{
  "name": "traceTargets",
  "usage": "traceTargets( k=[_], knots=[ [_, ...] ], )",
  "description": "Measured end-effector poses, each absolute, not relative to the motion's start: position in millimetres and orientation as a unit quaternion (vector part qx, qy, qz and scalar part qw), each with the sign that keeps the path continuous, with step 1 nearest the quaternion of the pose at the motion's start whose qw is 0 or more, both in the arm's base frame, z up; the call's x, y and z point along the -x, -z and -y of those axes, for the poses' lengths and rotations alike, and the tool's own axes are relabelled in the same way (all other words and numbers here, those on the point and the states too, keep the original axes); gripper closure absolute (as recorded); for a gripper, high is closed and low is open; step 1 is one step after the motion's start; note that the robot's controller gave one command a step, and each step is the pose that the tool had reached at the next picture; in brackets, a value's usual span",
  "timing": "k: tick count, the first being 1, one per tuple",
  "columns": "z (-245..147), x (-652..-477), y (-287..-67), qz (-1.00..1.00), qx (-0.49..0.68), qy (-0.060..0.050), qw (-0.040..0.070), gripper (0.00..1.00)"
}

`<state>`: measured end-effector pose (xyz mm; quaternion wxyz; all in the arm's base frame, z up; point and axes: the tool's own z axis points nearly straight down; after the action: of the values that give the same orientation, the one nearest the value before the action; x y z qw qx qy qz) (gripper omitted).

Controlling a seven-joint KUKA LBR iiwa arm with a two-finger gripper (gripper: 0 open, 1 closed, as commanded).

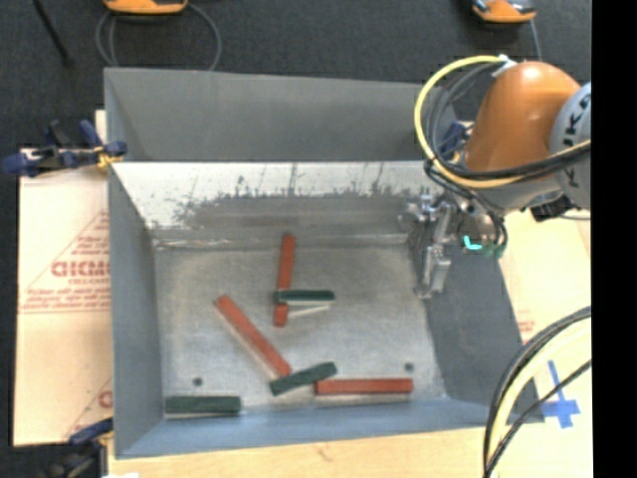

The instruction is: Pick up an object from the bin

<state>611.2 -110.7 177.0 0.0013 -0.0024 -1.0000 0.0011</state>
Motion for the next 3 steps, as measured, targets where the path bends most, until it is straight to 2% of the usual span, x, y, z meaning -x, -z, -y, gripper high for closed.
traceTargets(
  k=[1, 2, 3],
  knots=[
    [51, -615.8, -67, 0.995, 0.099, 0.001, 0.001, 0.0],
    [54, -617.6, -71, 0.995, 0.098, -0.001, -0.002, 1.0],
    [7, -602.2, -70, 0.925, 0.38, 0.001, 0.0, 1.0]
  ],
)
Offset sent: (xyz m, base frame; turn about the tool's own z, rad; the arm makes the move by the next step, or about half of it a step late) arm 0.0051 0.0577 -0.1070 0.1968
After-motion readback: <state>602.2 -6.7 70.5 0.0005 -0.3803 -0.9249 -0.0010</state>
